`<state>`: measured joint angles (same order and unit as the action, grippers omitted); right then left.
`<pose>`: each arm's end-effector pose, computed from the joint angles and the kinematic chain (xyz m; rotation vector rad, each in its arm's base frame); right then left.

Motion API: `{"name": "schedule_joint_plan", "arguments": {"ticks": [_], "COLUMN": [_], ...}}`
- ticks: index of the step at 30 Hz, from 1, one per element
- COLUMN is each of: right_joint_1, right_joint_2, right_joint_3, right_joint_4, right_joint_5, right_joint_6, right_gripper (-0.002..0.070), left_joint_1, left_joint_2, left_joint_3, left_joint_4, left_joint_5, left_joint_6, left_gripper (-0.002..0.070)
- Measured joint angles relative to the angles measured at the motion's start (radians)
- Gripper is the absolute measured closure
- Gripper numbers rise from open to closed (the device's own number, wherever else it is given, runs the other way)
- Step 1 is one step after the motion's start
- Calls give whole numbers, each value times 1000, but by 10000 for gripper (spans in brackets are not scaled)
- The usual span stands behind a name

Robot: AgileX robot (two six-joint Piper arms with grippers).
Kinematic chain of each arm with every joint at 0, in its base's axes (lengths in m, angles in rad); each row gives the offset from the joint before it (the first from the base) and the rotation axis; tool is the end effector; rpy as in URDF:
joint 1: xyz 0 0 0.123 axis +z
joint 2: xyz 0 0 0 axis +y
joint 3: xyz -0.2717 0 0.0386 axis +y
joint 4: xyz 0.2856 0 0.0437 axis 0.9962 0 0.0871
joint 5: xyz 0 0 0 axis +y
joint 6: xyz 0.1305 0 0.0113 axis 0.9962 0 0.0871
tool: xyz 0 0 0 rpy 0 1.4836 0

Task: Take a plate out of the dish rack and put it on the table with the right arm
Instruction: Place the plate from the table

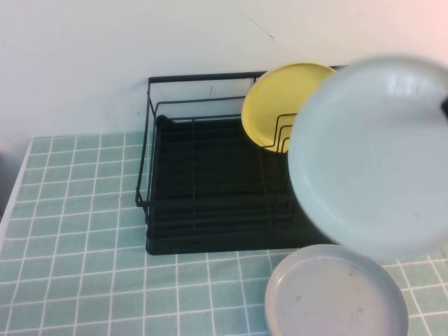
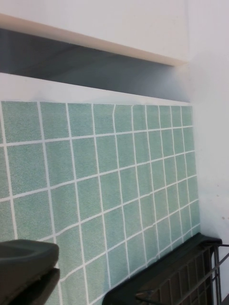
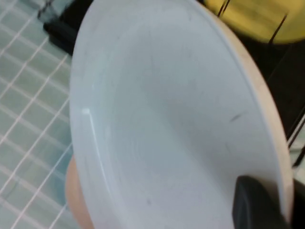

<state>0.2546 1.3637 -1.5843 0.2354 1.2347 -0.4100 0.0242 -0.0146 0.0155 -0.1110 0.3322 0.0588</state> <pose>0.3107 0.1107 0.4004 -0.8027 2.3393 0.2433 0.1405 -0.0013 0.1693 -0.0382 1.8145 -0.0484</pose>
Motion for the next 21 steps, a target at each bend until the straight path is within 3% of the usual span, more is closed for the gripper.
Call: {"name": "schedule_joint_plan", "arguments": {"ticks": [6, 14, 21], "right_joint_1": [0, -2, -12], "right_joint_2": [-89, -108, 32], "right_joint_3": [288, 673, 763], "right_joint_4": [33, 153, 195], "right_joint_5": [-34, -354, -487], "right_joint_6": [41, 75, 79], "right_gripper": [593, 593, 593], "left_joint_1": [0, 0, 0], "left_joint_2": [0, 0, 0], "left_joint_3": [0, 0, 0], "left_joint_4": [0, 0, 0], "left_joint_5": [0, 0, 0], "left_joint_6": [0, 0, 0], "left_gripper": [678, 678, 678]}}
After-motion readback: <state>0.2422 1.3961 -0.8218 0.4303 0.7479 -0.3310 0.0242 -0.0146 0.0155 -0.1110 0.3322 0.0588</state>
